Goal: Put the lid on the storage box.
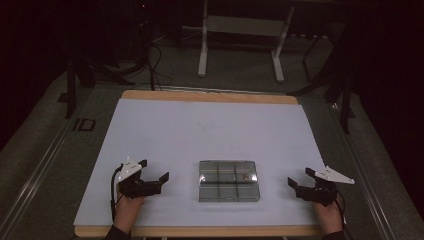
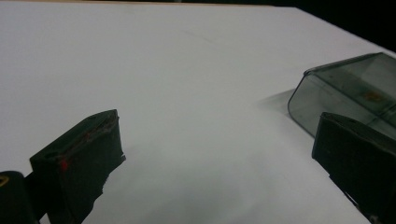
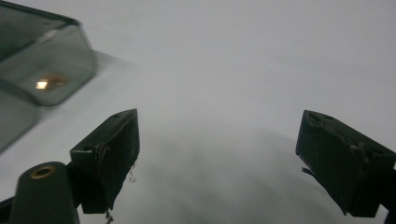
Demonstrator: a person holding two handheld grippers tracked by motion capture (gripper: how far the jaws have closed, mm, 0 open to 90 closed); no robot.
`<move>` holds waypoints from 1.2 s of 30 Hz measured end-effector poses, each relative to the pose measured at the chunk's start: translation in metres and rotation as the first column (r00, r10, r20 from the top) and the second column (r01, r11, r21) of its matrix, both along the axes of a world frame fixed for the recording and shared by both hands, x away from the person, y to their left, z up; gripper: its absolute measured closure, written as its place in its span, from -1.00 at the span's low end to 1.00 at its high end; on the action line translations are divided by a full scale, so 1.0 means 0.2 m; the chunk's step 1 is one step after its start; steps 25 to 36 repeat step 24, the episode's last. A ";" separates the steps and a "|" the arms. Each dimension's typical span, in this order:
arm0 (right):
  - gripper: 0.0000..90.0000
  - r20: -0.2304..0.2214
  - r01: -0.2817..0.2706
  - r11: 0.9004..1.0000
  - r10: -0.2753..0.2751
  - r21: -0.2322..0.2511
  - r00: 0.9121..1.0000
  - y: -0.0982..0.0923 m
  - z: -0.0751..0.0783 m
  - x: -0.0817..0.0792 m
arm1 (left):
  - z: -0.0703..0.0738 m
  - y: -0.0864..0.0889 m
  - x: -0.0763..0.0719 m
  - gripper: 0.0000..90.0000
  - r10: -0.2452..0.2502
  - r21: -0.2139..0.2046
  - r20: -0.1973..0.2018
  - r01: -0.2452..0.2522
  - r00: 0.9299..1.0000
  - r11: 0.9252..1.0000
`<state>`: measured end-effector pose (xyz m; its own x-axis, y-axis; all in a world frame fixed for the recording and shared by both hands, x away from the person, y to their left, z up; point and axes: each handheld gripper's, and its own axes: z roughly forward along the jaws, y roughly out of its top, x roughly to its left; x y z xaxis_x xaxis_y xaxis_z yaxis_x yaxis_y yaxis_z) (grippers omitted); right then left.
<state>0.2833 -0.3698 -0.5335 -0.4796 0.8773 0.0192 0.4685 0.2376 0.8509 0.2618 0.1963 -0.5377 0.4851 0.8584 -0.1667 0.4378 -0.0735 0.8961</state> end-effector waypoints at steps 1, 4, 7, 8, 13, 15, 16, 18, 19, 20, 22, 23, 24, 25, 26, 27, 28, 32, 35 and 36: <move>-0.70 0.009 0.017 1.000 -0.017 -0.011 1.000 0.00 0.00 0.00 | 0.00 0.00 0.00 -0.95 0.000 0.005 -0.003 0.000 1.000 1.000; -0.70 0.007 0.055 0.998 -0.055 -0.003 0.998 -0.01 0.00 0.01 | -0.02 -0.01 0.00 -0.96 0.012 0.017 -0.007 -0.012 1.000 1.000; -0.70 0.010 0.083 0.996 -0.084 0.009 0.996 -0.02 0.00 0.01 | -0.02 -0.01 0.00 -0.96 0.034 0.020 -0.007 -0.034 0.999 0.999; -0.70 0.013 0.093 0.996 -0.093 0.008 0.996 -0.03 0.00 0.01 | -0.02 -0.01 0.00 -0.96 0.049 0.020 -0.008 -0.049 0.999 0.999; -0.70 0.012 0.117 0.993 -0.117 -0.020 0.993 -0.02 -0.01 0.01 | -0.02 -0.02 0.00 -0.96 0.111 0.038 -0.007 -0.111 0.994 0.993; -0.70 0.013 0.122 0.992 -0.122 -0.038 0.992 -0.01 -0.01 0.01 | -0.02 -0.02 0.00 -0.96 0.128 0.041 -0.009 -0.128 0.992 0.991; -0.70 0.015 0.126 0.991 -0.125 -0.043 0.992 0.00 -0.01 0.01 | -0.02 -0.02 0.00 -0.96 0.138 0.042 -0.010 -0.137 0.990 0.990; -0.70 0.015 0.134 0.990 -0.133 -0.045 0.991 0.00 -0.01 0.01 | -0.02 -0.01 0.00 -0.96 0.150 0.032 -0.009 -0.150 0.989 0.988; -0.70 0.011 0.136 0.990 -0.135 -0.044 0.991 0.00 -0.01 0.02 | -0.02 -0.01 0.00 -0.96 0.156 0.027 -0.009 -0.156 0.988 0.987; -0.70 0.009 0.138 0.990 -0.137 -0.044 0.990 -0.01 -0.01 0.02 | -0.02 -0.01 0.00 -0.96 0.159 0.022 -0.014 -0.158 0.987 0.987; -0.70 0.000 0.139 0.989 -0.139 -0.046 0.990 -0.01 -0.01 0.02 | -0.02 0.00 0.00 -0.96 0.162 0.018 -0.017 -0.161 0.987 0.987; -0.70 0.001 0.142 0.989 -0.142 -0.049 0.990 0.00 -0.01 0.02 | -0.02 -0.01 0.00 -0.96 0.162 0.019 -0.018 -0.161 0.987 0.987; -0.70 0.004 0.142 0.988 -0.142 -0.053 0.990 0.00 -0.01 0.02 | -0.02 -0.01 0.00 -0.96 0.162 0.019 -0.018 -0.161 0.987 0.987; -0.70 0.004 0.142 0.988 -0.142 -0.053 0.990 0.00 -0.01 0.02 | -0.02 -0.01 0.00 -0.96 0.162 0.019 -0.018 -0.161 0.987 0.987; -0.70 0.004 0.142 0.988 -0.142 -0.053 0.990 0.00 -0.01 0.02 | -0.02 -0.01 0.00 -0.96 0.162 0.019 -0.018 -0.161 0.987 0.987; -0.70 0.004 0.142 0.988 -0.142 -0.053 0.990 0.00 -0.01 0.02 | -0.02 -0.01 0.00 -0.96 0.162 0.019 -0.018 -0.161 0.987 0.987; -0.70 0.004 0.142 0.988 -0.142 -0.053 0.990 0.00 -0.01 0.02 | -0.02 -0.01 0.00 -0.96 0.162 0.019 -0.018 -0.161 0.987 0.987; -0.70 0.004 0.142 0.988 -0.142 -0.053 0.990 0.00 -0.01 0.02 | -0.02 -0.01 0.00 -0.96 0.162 0.019 -0.018 -0.161 0.987 0.987; -0.70 0.004 0.142 0.988 -0.142 -0.053 0.990 0.00 -0.01 0.02 | -0.02 -0.01 0.00 -0.96 0.162 0.019 -0.018 -0.161 0.987 0.987; -0.70 0.004 0.142 0.988 -0.142 -0.053 0.990 0.00 -0.01 0.02 | -0.02 -0.01 0.00 -0.96 0.162 0.019 -0.018 -0.161 0.987 0.987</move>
